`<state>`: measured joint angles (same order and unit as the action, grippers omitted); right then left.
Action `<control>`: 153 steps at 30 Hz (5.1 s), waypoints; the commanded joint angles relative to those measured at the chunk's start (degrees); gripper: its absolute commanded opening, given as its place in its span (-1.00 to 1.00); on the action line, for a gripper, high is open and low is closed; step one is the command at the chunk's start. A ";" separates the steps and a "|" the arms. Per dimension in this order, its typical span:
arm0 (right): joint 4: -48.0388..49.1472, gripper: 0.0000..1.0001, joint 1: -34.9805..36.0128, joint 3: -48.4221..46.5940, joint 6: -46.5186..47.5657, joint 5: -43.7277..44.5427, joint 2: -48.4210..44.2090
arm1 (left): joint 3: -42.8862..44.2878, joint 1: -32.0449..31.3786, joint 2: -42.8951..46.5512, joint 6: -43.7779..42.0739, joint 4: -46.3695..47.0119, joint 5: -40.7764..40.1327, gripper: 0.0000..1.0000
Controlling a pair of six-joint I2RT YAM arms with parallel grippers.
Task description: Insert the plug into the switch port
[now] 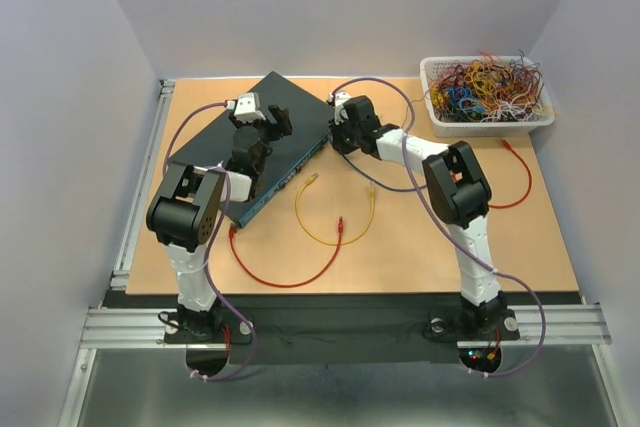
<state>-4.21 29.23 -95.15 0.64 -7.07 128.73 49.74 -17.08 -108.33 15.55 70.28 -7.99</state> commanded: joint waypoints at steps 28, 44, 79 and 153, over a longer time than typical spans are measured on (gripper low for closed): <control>-0.28 -0.99 2.93 -9.79 -0.38 1.10 -1.37 | 4.84 -4.98 1.02 -11.60 -3.48 -8.36 0.77; -0.01 -0.99 2.94 -10.75 9.29 -0.40 1.00 | 5.28 -4.72 0.67 -11.68 -4.10 -7.92 0.77; -0.10 -0.99 1.62 -21.47 14.21 -1.63 6.62 | 4.76 -3.49 0.93 -9.84 -3.66 -6.25 0.77; 6.76 -0.99 1.53 2.35 11.48 3.73 -4.81 | 80.51 22.09 -46.08 12.93 -60.69 57.12 0.54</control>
<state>3.33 30.46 -87.64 10.15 -3.81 122.65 126.76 8.05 -153.42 27.79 12.82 38.24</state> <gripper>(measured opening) 0.184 0.780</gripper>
